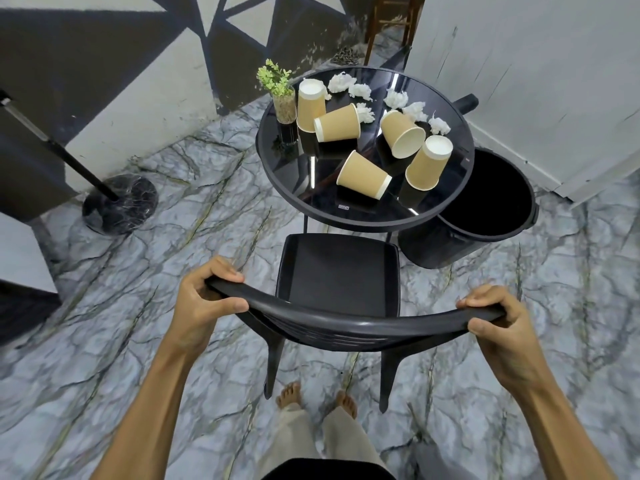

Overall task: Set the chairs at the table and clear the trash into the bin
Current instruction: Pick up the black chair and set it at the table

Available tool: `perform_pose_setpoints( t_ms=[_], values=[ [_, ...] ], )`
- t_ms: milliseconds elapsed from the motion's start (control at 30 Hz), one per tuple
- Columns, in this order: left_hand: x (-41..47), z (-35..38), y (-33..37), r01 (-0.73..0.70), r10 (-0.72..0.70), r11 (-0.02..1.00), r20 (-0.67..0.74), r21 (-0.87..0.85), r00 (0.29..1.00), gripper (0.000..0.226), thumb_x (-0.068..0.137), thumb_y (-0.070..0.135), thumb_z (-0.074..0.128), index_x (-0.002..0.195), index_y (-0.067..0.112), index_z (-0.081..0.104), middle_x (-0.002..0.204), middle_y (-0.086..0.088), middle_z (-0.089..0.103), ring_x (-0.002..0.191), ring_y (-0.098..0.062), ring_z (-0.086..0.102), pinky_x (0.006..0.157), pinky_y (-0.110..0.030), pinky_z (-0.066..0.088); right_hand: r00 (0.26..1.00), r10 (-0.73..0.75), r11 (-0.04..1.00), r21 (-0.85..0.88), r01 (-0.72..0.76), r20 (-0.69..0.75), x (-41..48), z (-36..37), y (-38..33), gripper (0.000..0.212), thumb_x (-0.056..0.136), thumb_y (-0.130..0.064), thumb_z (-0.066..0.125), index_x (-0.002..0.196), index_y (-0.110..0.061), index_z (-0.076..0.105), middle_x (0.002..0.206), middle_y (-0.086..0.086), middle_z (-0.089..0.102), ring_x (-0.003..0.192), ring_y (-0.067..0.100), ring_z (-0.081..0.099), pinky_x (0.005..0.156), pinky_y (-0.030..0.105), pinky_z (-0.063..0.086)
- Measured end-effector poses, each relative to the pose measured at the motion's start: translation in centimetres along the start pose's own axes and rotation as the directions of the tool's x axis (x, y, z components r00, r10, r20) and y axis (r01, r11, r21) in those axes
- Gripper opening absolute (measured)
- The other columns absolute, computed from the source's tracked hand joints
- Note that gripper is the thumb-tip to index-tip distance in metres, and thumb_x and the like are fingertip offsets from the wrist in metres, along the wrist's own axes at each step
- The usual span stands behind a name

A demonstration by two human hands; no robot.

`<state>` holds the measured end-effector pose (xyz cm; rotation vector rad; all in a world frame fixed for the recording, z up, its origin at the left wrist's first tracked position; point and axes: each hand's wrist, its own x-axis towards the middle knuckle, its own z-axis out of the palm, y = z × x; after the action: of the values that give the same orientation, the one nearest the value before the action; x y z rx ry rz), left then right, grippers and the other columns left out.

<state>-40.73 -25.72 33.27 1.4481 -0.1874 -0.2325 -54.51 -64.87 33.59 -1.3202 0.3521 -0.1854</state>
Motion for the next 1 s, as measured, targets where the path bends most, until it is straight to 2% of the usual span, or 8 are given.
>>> perform_pose_setpoints(
  t_ms=[133,267,400,500,667,800,1000],
  values=[
    [-0.4,0.3,-0.1,0.007,-0.007,1.0,-0.002,0.009,1.0,0.047,0.039,0.044,0.096,0.072,0.022,0.07,0.084,-0.004,0.057,0.08,-0.018,0.055,0.066,-0.027,0.048,1.0,0.006,1.0,0.007,-0.006,0.012,-0.4,-0.4,0.3,0.033,0.059,0.009,0.061,0.064,-0.023,0.068,0.079,-0.001,0.059,0.077,0.016,0.057,0.065,0.019,0.049],
    [-0.8,0.3,-0.1,0.034,-0.034,0.999,0.004,0.021,0.999,0.049,0.036,0.044,0.095,0.071,0.021,0.07,0.081,0.003,0.061,0.078,-0.013,0.058,0.063,-0.023,0.049,0.998,0.051,0.999,0.003,-0.051,0.043,-0.6,-1.1,0.4,0.032,0.058,0.009,0.062,0.065,-0.022,0.068,0.077,-0.002,0.06,0.073,0.014,0.059,0.063,0.02,0.05],
    [-1.5,-0.2,-0.1,0.065,-0.069,0.996,0.064,0.066,0.996,0.043,0.038,0.035,0.093,0.072,0.019,0.071,0.082,0.002,0.061,0.075,-0.012,0.057,0.059,-0.021,0.048,0.986,0.106,0.992,-0.088,-0.095,0.128,-0.7,-2.0,0.2,0.028,0.057,0.004,0.069,0.07,-0.02,0.07,0.077,-0.001,0.062,0.071,0.014,0.058,0.061,0.022,0.048],
    [-1.8,-0.8,0.1,0.112,-0.126,0.989,0.145,0.101,0.981,0.035,0.041,0.027,0.088,0.072,0.018,0.073,0.083,0.002,0.062,0.076,-0.013,0.057,0.06,-0.021,0.046,0.944,0.203,0.965,-0.217,-0.148,0.26,-0.8,-2.9,-0.2,0.033,0.045,-0.019,0.086,0.075,-0.015,0.072,0.078,0.001,0.06,0.07,0.016,0.055,0.059,0.021,0.045],
    [-2.4,-2.0,1.2,0.192,-0.271,0.944,0.299,0.268,0.915,0.056,0.036,0.047,0.095,0.078,0.014,0.077,0.089,-0.006,0.07,0.077,-0.021,0.062,0.061,-0.024,0.049,0.834,0.338,0.905,-0.395,-0.159,0.437,-1.1,-3.4,-1.3,0.042,0.045,-0.033,0.089,0.08,-0.014,0.075,0.084,-0.003,0.061,0.069,0.014,0.054,0.059,0.02,0.042],
    [-3.5,-2.3,1.2,0.209,-0.328,0.918,0.347,0.338,0.879,0.057,0.035,0.044,0.096,0.079,0.011,0.078,0.093,-0.011,0.072,0.086,-0.025,0.067,0.067,-0.023,0.05,0.784,0.417,0.857,-0.486,-0.171,0.46,-2.2,-3.6,-1.0,0.06,0.043,-0.048,0.094,0.084,-0.009,0.074,0.089,0.0,0.059,0.074,0.016,0.054,0.06,0.019,0.04],
    [-6.2,-2.5,0.4,0.264,-0.386,0.902,0.366,0.34,0.847,0.056,0.033,0.04,0.098,0.076,0.01,0.078,0.09,-0.009,0.072,0.087,-0.021,0.067,0.071,-0.022,0.051,0.748,0.477,0.806,-0.568,-0.163,0.461,-4.5,-3.8,-0.2,0.059,0.046,-0.046,0.093,0.089,-0.01,0.075,0.093,0.0,0.062,0.079,0.015,0.059,0.066,0.019,0.043]
  ],
)
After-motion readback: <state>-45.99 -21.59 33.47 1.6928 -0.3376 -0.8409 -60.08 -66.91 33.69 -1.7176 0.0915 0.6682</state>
